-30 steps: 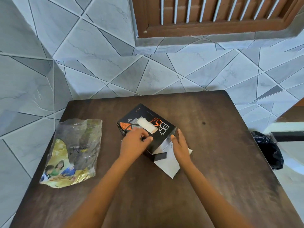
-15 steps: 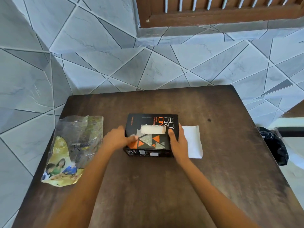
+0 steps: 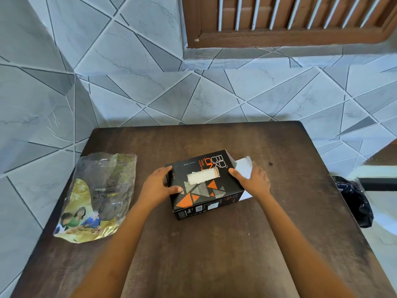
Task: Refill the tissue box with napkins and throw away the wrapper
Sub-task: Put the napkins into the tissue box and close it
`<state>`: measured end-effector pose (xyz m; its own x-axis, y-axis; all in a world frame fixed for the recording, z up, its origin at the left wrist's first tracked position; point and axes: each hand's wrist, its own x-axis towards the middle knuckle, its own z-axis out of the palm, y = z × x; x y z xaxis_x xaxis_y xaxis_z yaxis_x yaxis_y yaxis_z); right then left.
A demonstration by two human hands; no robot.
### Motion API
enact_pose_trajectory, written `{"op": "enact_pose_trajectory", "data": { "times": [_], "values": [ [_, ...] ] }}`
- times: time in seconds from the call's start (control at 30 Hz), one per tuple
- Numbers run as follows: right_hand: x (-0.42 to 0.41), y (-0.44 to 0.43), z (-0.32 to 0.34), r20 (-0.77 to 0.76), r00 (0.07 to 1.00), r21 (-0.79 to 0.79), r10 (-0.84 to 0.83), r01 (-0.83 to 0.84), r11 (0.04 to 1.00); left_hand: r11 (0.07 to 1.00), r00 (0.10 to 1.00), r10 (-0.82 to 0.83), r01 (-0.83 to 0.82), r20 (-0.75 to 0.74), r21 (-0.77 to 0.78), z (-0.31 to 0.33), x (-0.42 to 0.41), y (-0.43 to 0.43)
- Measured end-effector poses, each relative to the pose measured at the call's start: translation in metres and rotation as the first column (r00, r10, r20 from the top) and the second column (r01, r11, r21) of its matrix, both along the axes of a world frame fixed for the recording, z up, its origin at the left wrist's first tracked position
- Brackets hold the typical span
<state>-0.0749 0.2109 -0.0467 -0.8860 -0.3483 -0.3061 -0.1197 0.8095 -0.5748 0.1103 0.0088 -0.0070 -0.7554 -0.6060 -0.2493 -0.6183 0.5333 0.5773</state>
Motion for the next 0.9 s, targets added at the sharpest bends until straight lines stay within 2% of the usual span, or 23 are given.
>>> {"op": "enact_pose_trajectory", "data": {
  "times": [0.1, 0.13, 0.3, 0.4, 0.5, 0.6, 0.67, 0.8, 0.9],
  "values": [
    [-0.009, 0.008, -0.003, 0.205, 0.977, -0.010, -0.064, 0.068, 0.998, 0.995, 0.997, 0.050, -0.045, -0.053, 0.085, -0.004, 0.001, 0.001],
    [-0.010, 0.010, -0.002, 0.229, 0.971, -0.028, -0.062, 0.070, 0.997, 0.994, 0.996, 0.058, -0.052, -0.064, 0.096, -0.004, 0.001, 0.002],
    [-0.010, 0.012, 0.009, 0.115, 0.990, 0.049, -0.078, 0.073, 0.996, 0.989, 0.993, 0.076, -0.064, -0.087, 0.133, -0.005, 0.003, 0.004],
    [-0.010, 0.016, 0.012, 0.166, 0.983, 0.066, -0.079, 0.069, 0.995, 0.986, 0.993, 0.081, -0.067, -0.089, 0.154, -0.005, 0.004, 0.003],
    [-0.011, 0.015, 0.009, 0.189, 0.979, -0.058, -0.082, 0.094, 0.994, 0.985, 0.991, 0.085, -0.068, -0.103, 0.157, -0.005, 0.001, 0.005],
    [0.003, 0.000, 0.015, 0.202, 0.979, -0.156, 0.017, 0.015, 0.988, 0.986, 0.990, 0.086, -0.068, -0.113, 0.152, -0.002, -0.002, 0.010],
    [0.021, -0.010, 0.025, 0.137, 0.989, -0.208, 0.051, -0.021, 0.978, 0.981, 0.987, 0.101, -0.078, -0.123, 0.176, -0.002, -0.002, 0.012],
    [0.043, -0.010, 0.023, -0.033, 0.999, -0.263, 0.033, -0.041, 0.964, 0.980, 0.983, 0.113, -0.086, -0.142, 0.182, -0.003, -0.001, 0.012],
    [0.041, -0.004, 0.018, 0.008, 0.998, -0.363, -0.063, 0.062, 0.930, 0.977, 0.978, 0.117, -0.083, -0.172, 0.196, -0.005, -0.001, 0.013]
  ]
}}
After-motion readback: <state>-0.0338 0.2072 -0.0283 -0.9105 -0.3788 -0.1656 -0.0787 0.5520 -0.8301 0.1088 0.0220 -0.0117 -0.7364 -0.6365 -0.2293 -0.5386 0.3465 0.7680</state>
